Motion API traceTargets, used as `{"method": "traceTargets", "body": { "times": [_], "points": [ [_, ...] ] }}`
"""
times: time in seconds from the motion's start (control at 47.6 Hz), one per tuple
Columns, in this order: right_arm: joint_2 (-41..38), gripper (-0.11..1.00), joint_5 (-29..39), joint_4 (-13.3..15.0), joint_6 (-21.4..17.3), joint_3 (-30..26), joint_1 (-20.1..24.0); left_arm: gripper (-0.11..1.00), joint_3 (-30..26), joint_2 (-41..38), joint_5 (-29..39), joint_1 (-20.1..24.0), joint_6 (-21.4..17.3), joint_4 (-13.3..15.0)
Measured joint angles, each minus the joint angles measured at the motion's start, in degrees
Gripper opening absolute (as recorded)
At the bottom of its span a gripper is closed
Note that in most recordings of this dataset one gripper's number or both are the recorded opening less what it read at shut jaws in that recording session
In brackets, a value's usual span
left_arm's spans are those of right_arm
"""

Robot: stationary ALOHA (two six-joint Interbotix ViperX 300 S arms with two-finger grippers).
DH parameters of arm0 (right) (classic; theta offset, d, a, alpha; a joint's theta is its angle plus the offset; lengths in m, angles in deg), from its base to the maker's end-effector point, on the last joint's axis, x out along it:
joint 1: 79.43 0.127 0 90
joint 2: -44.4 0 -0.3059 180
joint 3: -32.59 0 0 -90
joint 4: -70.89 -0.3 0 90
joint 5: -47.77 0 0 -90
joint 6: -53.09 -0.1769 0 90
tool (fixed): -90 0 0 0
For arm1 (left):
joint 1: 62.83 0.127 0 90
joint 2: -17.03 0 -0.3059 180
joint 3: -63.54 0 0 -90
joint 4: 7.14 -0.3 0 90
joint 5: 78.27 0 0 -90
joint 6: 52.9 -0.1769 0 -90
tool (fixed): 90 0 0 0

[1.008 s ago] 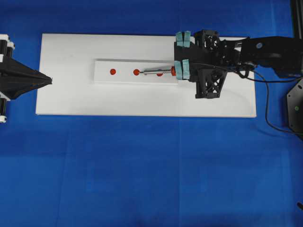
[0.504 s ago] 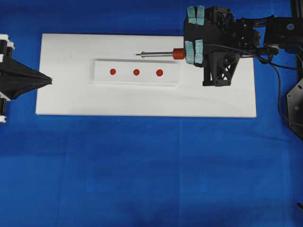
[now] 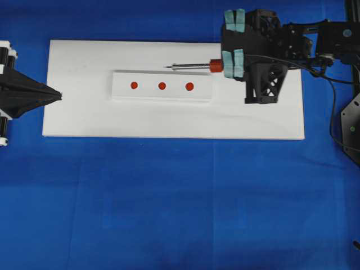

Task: Touch the tip of the soldering iron to the mark.
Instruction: 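Move the iron right and lower its tip onto the rightmost dot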

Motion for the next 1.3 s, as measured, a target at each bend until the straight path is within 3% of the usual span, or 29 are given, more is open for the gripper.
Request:
{"method": "traceTargets", "body": {
  "times": [0.483, 1.301],
  "points": [
    [11.6, 0.06, 1.5, 0.1, 0.0, 8.9, -2.1, 0.00, 0.0, 0.0, -0.1, 0.0, 0.0, -0.1],
    [11.9, 0.06, 1.8, 0.1, -0.1, 9.4, -2.0, 0.00, 0.0, 0.0, -0.1, 0.0, 0.0, -0.1]
  ]
}}
